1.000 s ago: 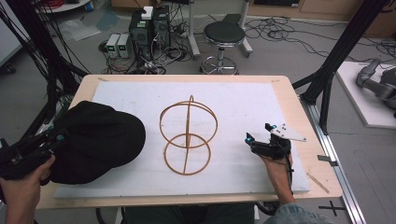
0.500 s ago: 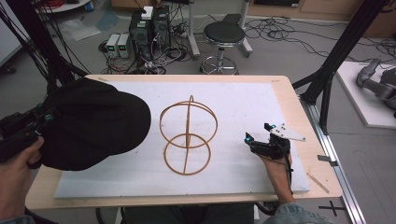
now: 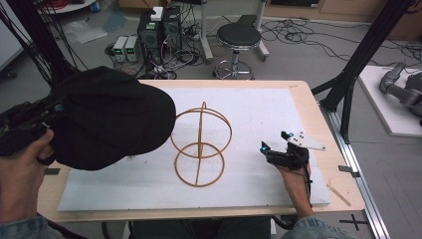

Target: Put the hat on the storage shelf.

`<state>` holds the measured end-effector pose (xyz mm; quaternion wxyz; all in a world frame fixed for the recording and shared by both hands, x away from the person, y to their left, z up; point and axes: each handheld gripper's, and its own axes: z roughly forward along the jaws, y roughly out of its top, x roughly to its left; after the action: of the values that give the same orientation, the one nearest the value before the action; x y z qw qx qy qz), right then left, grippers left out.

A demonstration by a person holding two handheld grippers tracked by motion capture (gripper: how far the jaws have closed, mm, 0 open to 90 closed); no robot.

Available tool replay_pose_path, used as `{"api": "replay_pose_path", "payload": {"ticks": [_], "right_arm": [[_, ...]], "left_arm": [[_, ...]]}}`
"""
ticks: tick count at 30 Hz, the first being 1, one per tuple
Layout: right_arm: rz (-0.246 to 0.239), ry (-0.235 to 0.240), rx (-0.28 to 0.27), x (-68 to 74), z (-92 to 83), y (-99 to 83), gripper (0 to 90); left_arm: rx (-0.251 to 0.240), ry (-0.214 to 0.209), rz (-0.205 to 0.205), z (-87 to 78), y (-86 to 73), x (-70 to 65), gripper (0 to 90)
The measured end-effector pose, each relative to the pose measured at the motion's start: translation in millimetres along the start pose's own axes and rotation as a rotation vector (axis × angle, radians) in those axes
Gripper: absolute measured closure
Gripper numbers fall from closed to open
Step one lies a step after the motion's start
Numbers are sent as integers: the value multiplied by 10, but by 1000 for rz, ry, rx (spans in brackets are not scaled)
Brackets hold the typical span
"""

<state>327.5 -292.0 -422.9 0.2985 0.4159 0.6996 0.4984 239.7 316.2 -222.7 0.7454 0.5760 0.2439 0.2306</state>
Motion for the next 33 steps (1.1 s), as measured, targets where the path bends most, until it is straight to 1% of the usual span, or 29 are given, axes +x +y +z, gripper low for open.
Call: {"api": "replay_pose_path", "payload": {"ticks": [2,3,7,11,14,16,17,21,25,26,29,33], "right_arm": [[-9,-1,-5,-5,6,0,134],[-6,0,-5,0,6,0,134],[-2,0,-3,6,5,1,134],[-5,2,-2,5,4,-1,134],[4,4,4,11,3,-1,134],[-3,3,3,7,6,-1,134],[-3,3,3,7,6,-1,134],[-11,7,-2,4,15,-2,134],[-2,12,4,13,14,-2,134],[-6,10,4,13,19,-1,134],[-7,9,6,12,21,-1,134],[-6,12,3,9,26,-4,134]], "left_arm": [[-8,-17,-2,66,14,-8,716],[-6,-26,3,99,21,-11,715],[-5,-56,-2,246,29,-28,716],[-13,-89,-16,374,21,-34,716],[-17,-105,-27,442,16,-37,716],[-14,-117,-32,505,7,-46,716],[-14,-117,-32,505,7,-46,716],[-3,-131,-45,596,-34,-47,715],[15,-142,-70,703,-96,-35,715],[28,-140,-67,732,-110,-33,715],[56,-148,-75,834,-166,-33,714],[73,-156,-112,968,-275,-33,714]]}}
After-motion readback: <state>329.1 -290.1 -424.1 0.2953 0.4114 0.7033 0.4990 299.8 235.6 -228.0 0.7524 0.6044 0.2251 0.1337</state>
